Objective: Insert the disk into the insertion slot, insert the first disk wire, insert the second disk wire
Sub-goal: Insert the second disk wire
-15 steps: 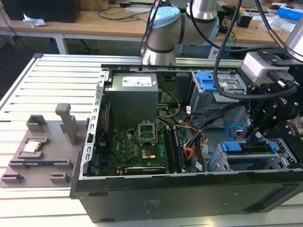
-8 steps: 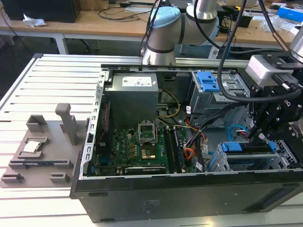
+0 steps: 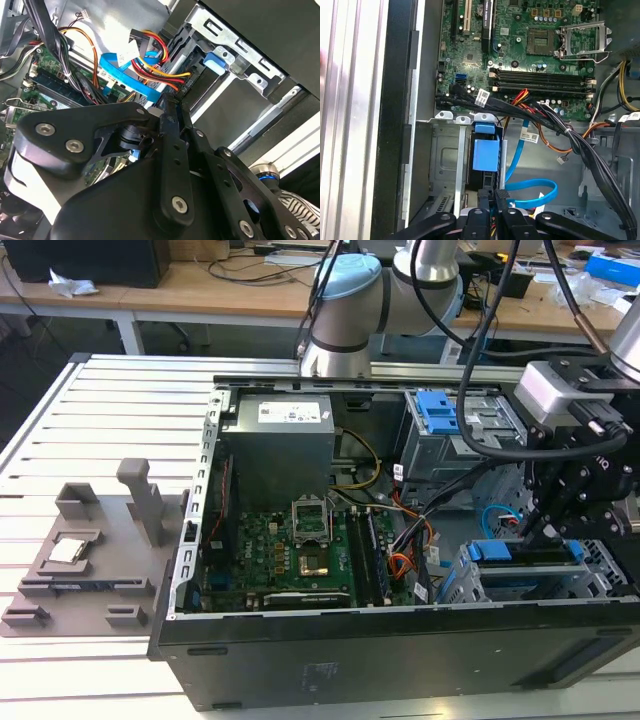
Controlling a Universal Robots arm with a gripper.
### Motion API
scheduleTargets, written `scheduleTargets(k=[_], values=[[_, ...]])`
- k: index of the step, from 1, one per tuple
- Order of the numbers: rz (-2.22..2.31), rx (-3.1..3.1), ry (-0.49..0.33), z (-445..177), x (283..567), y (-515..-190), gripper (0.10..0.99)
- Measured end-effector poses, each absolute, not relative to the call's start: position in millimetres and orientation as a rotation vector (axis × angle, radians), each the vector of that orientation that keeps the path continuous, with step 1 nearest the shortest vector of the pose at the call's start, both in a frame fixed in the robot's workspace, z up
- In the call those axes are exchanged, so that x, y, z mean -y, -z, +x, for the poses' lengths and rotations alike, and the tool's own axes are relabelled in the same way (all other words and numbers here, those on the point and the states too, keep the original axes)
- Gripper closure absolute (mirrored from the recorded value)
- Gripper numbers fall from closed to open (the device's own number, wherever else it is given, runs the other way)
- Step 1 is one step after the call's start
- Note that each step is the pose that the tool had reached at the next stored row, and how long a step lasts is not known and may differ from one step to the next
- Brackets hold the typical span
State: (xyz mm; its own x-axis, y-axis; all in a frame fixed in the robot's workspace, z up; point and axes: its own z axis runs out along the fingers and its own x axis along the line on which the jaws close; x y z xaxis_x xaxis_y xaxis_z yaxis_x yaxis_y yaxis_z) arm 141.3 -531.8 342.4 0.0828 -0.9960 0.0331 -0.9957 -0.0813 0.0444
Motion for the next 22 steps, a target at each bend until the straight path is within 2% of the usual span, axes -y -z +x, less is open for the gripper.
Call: scheduleTargets(k=[20, 21, 22], values=[[2.271, 2.094, 0.013, 138.9, 534.5, -334.9, 0.922], [2.271, 2.094, 0.014, 138.9, 534.6, -334.7, 0.910], [2.271, 2.094, 0.013, 138.9, 534.6, -335.4, 0.851]])
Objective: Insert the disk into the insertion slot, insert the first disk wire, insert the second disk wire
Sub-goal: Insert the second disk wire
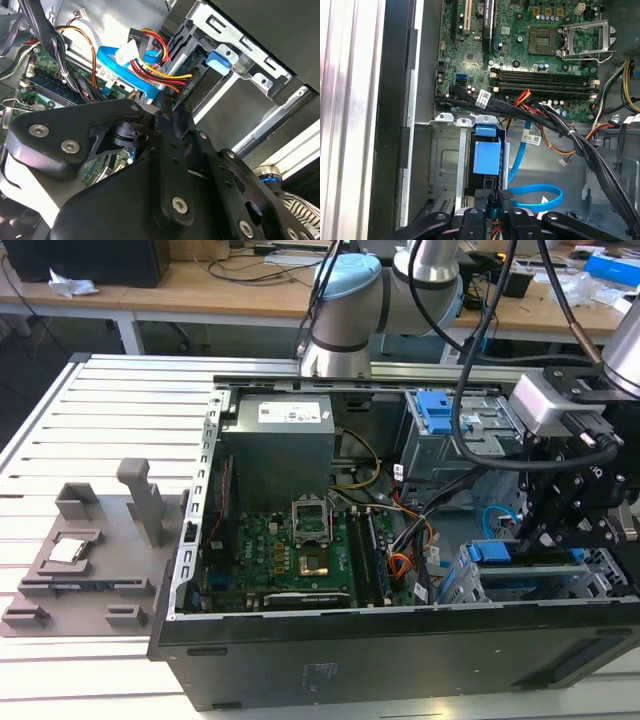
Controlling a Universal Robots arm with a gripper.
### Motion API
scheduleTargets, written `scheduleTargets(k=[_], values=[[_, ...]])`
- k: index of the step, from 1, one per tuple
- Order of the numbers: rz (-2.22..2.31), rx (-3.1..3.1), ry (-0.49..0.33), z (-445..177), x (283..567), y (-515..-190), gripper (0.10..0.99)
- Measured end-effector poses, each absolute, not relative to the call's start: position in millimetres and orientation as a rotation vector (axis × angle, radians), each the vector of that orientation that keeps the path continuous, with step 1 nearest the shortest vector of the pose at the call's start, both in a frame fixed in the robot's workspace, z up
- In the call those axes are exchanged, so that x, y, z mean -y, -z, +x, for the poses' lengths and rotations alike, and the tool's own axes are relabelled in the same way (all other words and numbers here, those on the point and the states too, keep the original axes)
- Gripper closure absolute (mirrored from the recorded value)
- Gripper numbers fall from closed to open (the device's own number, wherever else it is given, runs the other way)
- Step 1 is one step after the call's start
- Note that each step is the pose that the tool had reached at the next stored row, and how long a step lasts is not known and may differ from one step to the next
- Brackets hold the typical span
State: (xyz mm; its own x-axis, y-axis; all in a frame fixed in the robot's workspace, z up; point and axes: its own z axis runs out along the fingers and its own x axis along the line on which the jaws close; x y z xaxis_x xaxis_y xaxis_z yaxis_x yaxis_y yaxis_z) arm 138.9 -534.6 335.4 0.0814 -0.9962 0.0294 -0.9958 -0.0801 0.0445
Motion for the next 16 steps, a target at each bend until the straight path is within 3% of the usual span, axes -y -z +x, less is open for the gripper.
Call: scheduleTargets(k=[6, 7, 16], values=[[2.271, 2.094, 0.013, 139, 534, -366, 0.851], [2.271, 2.094, 0.013, 139, 534, -372, 0.980], [2.271, 2.094, 0.013, 139, 533, -387, 0.980]])
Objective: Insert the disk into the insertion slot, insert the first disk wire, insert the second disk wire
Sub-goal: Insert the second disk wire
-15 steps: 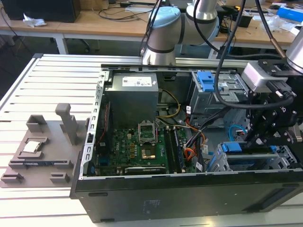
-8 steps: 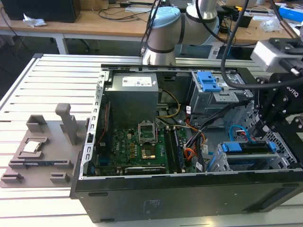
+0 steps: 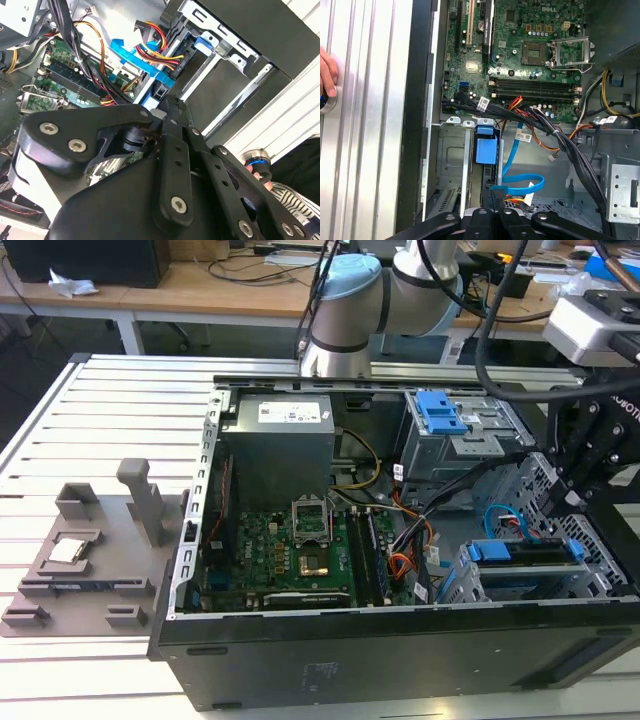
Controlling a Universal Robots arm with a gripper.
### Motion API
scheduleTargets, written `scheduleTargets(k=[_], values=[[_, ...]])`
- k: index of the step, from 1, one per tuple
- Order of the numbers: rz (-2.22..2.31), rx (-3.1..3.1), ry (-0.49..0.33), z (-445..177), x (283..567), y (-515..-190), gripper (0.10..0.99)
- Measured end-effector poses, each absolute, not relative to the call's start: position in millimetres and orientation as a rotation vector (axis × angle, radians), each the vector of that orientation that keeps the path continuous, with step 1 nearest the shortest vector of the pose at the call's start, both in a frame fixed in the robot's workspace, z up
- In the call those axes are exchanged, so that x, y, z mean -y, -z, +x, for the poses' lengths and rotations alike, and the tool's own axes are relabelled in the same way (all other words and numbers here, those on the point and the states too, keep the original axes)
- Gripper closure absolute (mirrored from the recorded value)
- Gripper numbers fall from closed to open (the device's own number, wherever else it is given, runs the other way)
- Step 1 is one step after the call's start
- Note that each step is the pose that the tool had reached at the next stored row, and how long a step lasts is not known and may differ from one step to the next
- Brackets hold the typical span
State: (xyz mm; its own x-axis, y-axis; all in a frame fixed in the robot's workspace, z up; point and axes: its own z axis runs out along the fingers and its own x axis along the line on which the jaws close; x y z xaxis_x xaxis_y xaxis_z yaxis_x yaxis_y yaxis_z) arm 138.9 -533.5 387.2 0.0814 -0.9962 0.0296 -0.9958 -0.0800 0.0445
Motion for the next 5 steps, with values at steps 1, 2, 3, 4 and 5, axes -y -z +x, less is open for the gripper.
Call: scheduleTargets(k=[1, 2, 3, 4, 5], values=[[2.271, 2.094, 0.013, 138.9, 533.5, -387.3, 0.980], [2.271, 2.094, 0.013, 138.9, 533.5, -387.3, 0.980], [2.271, 2.094, 0.013, 138.9, 533.5, -387.4, 0.980], [2.271, 2.094, 0.013, 138.9, 533.5, -387.5, 0.980], [2.271, 2.094, 0.013, 138.9, 533.5, -387.6, 0.980]])
